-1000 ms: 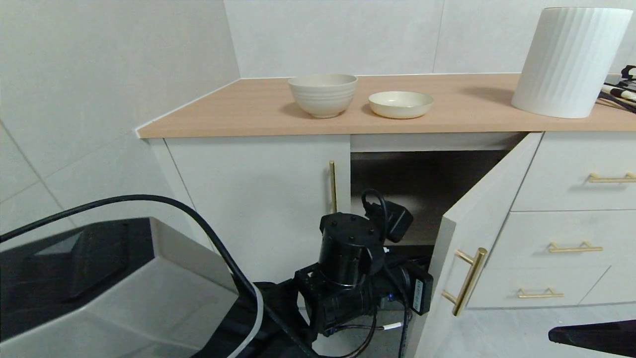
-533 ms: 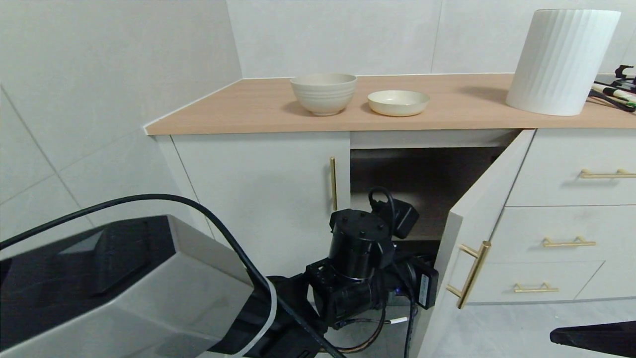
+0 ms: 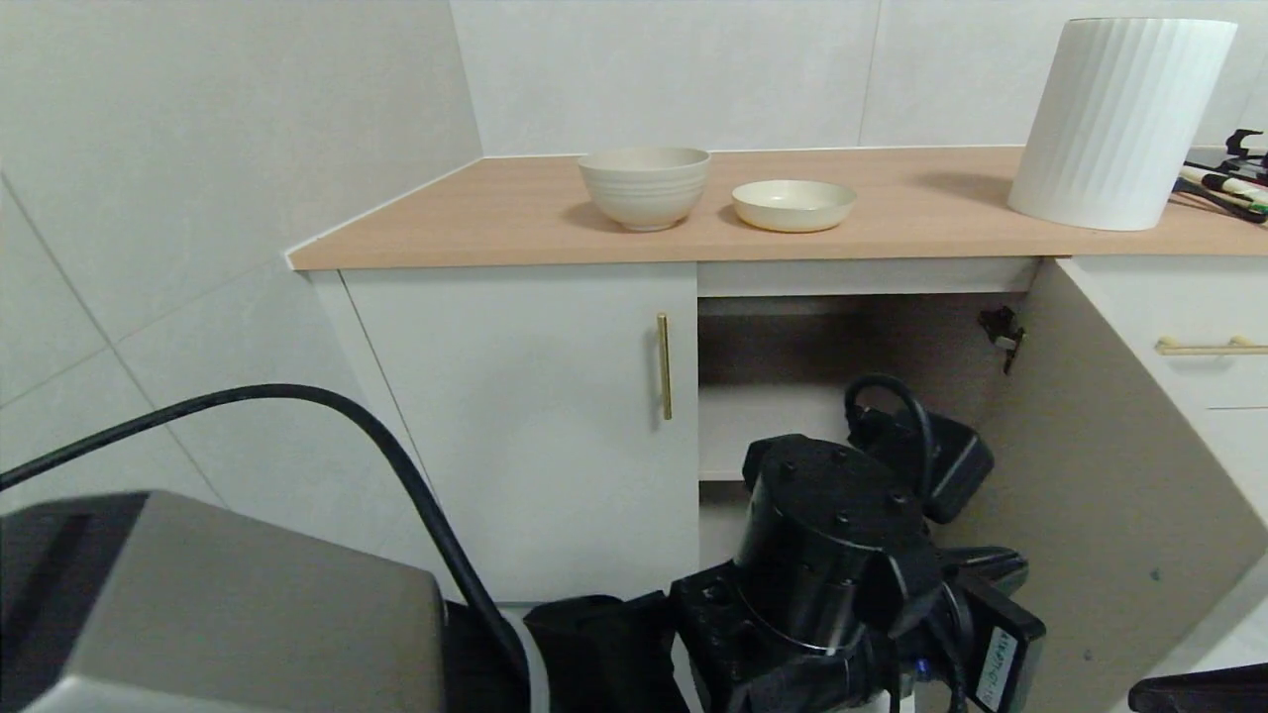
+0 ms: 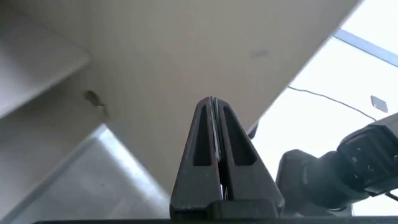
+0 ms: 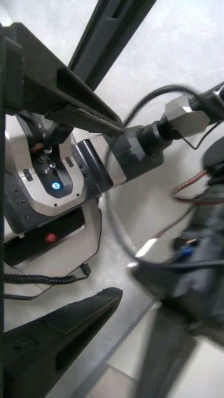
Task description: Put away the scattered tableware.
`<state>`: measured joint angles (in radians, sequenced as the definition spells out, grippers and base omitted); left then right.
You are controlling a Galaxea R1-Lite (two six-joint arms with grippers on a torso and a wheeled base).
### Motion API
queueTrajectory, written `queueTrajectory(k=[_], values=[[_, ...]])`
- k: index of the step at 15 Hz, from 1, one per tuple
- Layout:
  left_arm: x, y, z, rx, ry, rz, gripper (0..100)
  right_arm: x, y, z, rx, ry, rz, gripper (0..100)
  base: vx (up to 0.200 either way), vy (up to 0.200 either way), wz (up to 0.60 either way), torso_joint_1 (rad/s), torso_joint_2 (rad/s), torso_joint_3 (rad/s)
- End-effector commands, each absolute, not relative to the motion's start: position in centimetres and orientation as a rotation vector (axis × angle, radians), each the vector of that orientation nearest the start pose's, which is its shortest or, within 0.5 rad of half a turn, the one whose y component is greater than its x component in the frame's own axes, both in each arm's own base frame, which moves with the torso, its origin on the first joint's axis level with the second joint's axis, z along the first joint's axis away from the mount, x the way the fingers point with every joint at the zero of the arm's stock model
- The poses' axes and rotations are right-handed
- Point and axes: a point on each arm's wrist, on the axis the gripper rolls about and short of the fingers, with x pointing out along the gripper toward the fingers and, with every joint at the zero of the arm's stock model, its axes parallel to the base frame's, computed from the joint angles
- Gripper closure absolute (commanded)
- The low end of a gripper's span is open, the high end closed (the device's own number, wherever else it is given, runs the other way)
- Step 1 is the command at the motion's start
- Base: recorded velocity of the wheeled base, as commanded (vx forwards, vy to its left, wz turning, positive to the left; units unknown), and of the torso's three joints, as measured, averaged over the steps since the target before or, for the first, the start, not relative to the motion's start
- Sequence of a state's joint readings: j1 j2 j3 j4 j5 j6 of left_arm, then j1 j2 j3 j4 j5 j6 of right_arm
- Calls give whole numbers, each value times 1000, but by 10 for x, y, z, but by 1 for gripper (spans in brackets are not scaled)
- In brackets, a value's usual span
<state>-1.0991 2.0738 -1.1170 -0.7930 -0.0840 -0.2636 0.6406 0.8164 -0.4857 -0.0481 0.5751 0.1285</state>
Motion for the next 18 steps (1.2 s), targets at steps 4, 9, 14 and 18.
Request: queueTrajectory(k=[4,9,14,18], values=[[226,-285,157,-162,312,-937,100,71,66,202,89,434,1096,0,0,0,0,0,0,0],[216,-186,182,-187,285,-752,100,102,85,207,53,465,919,0,0,0,0,0,0,0],[186,-105,226,-215,246,-562,100,183,137,203,-44,339,629,0,0,0,0,0,0,0],[184,-89,231,-215,276,-497,0,200,149,226,-17,408,612,0,0,0,0,0,0,0]])
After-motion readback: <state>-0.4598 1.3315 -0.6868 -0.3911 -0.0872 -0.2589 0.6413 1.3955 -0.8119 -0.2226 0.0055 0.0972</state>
